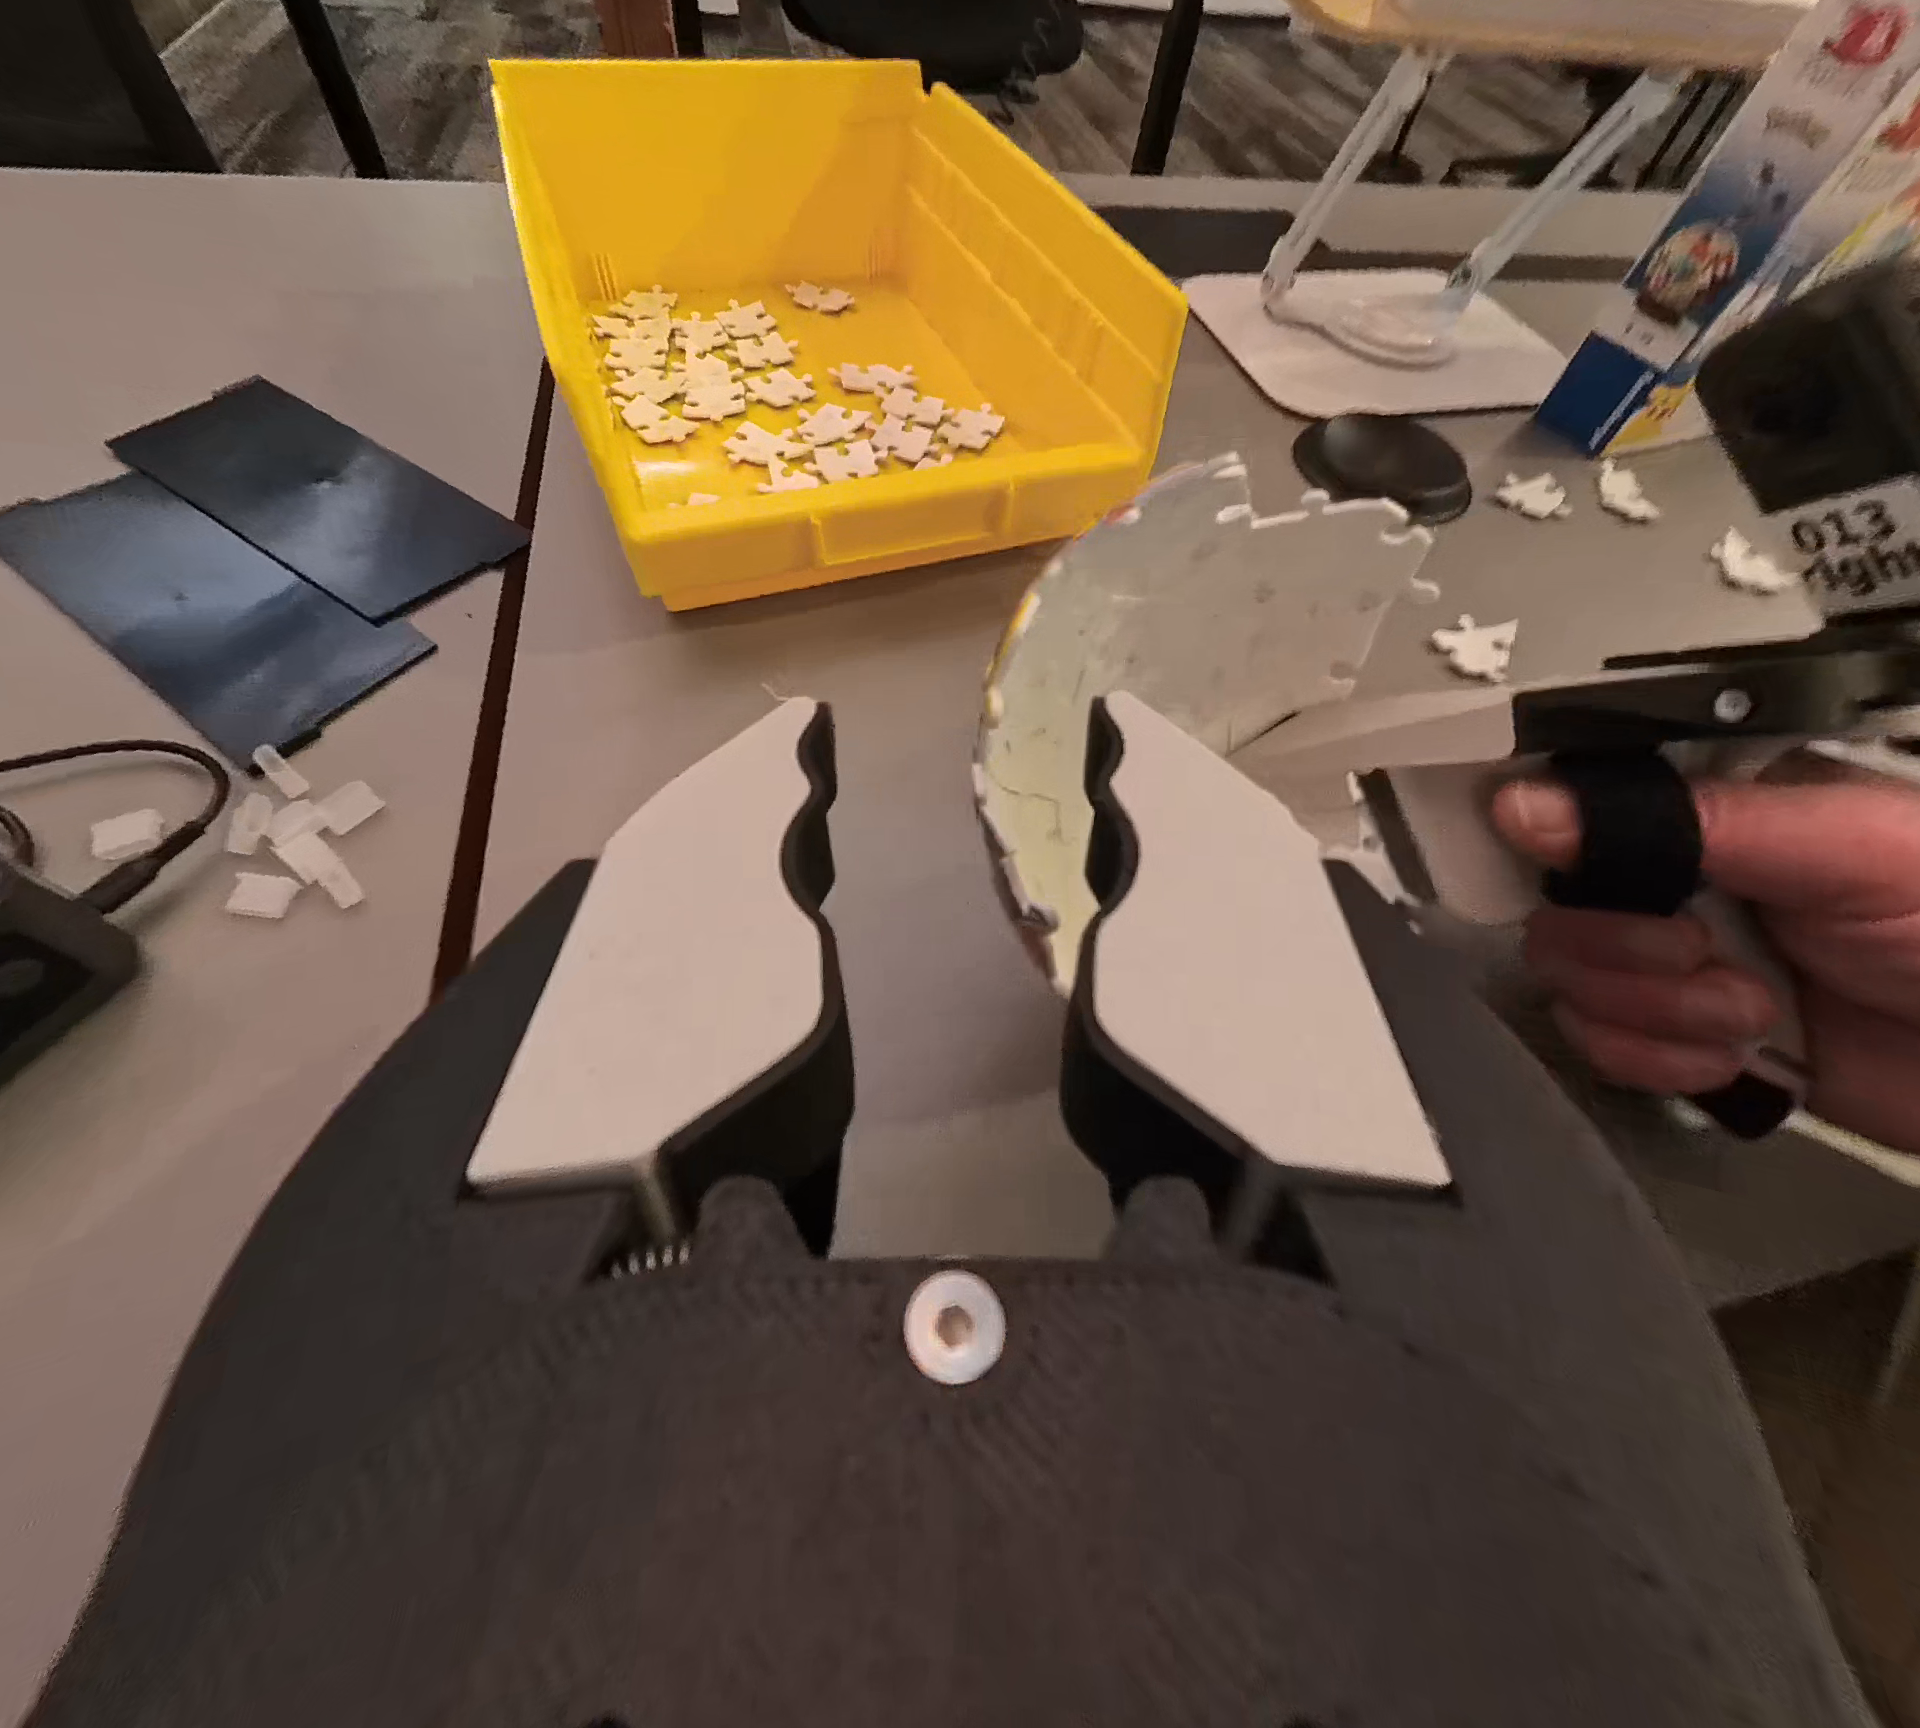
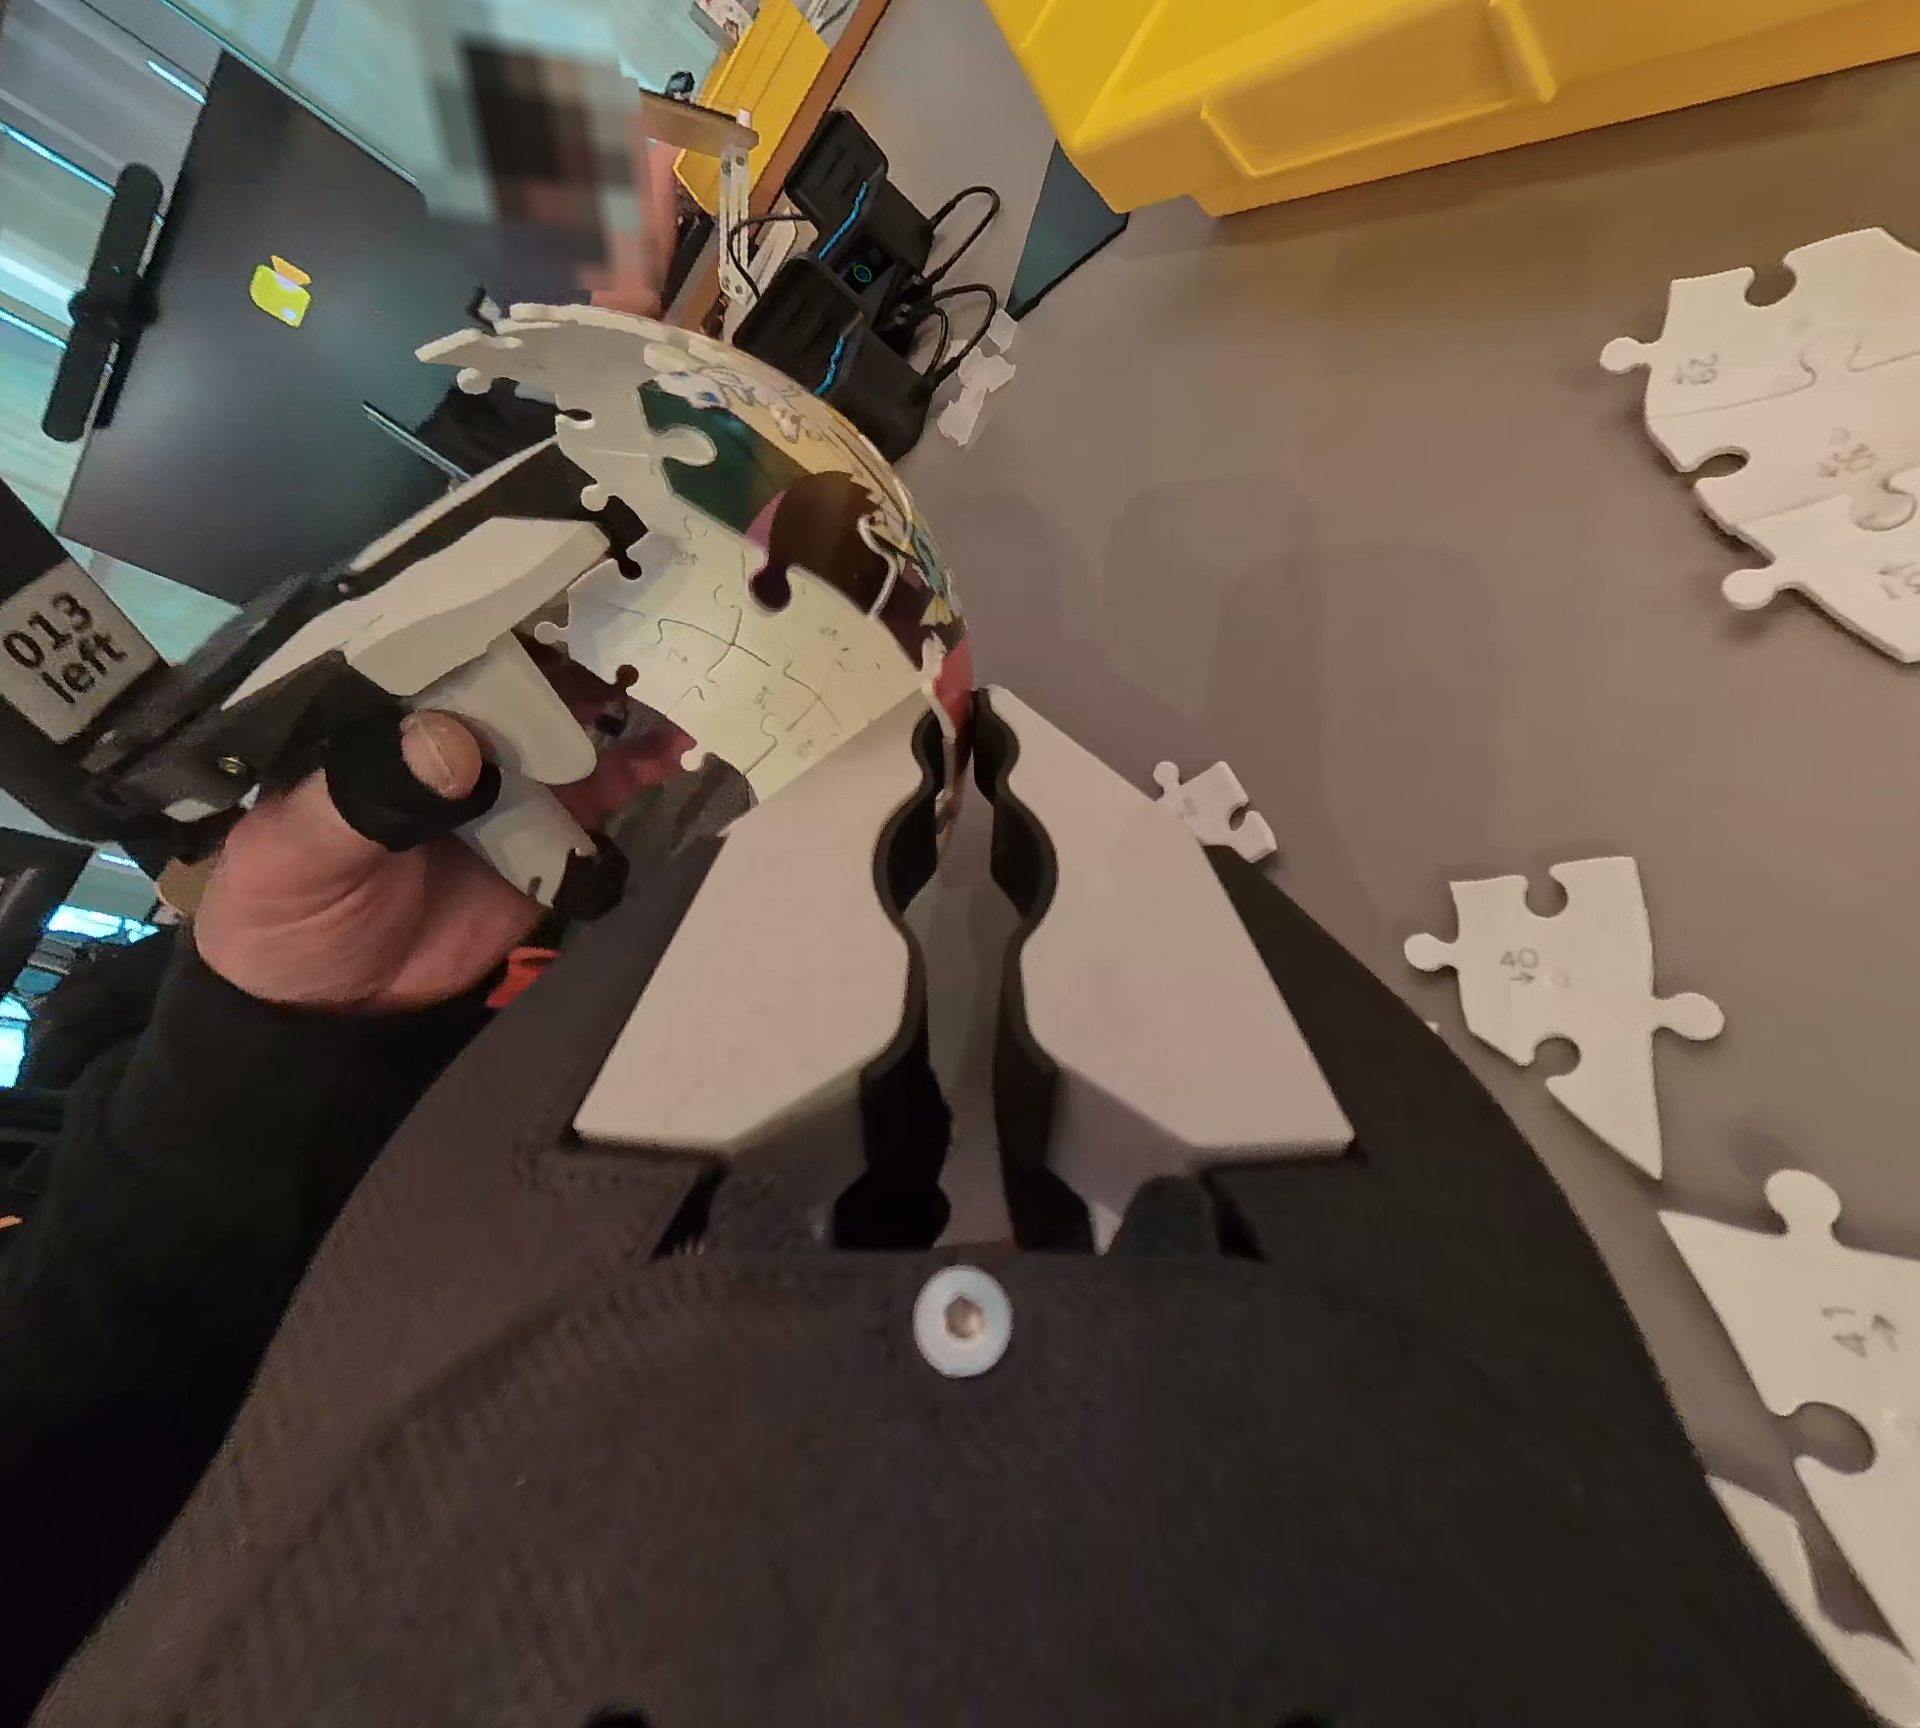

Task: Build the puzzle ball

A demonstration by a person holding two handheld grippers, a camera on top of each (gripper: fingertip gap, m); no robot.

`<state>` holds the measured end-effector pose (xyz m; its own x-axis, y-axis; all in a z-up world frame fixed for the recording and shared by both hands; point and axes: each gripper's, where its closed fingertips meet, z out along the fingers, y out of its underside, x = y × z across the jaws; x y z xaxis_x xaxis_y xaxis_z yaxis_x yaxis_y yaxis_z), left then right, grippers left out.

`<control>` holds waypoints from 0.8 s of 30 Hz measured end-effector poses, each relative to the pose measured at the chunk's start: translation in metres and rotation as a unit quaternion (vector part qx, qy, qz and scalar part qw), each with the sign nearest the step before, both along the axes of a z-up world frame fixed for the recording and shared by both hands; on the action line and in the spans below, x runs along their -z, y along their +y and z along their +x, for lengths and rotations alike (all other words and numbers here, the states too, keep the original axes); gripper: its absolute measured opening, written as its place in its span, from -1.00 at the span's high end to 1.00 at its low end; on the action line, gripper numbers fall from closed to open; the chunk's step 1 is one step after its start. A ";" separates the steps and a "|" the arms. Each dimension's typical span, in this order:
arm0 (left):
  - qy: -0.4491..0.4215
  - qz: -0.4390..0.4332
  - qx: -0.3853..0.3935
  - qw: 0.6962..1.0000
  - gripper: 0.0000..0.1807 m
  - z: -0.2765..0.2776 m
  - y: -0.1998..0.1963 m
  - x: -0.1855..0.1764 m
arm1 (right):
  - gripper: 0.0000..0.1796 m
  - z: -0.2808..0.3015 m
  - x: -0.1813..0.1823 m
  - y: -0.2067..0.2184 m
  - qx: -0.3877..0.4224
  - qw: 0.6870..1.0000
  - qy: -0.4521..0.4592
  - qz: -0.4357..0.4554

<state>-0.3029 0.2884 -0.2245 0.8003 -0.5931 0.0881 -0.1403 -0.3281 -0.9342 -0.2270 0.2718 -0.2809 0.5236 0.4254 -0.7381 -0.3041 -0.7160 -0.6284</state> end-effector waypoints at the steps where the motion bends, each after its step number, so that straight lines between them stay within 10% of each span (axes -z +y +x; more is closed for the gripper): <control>1: 0.017 -0.003 0.017 1.000 0.49 0.001 -0.002 0.002 | 1.00 -0.001 0.001 -0.001 -0.006 1.000 -0.006 0.001; 24: 0.089 -0.068 0.067 0.991 0.94 0.008 -0.014 0.032 | 0.92 -0.017 0.007 -0.020 -0.072 0.996 -0.055 0.008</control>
<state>-0.2947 0.2741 -0.2566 0.7246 -0.6880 0.0394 -0.3497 -0.4164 -0.8393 -0.2441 0.2521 -0.2876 0.5332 0.5130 -0.6727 -0.1276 -0.7373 -0.6634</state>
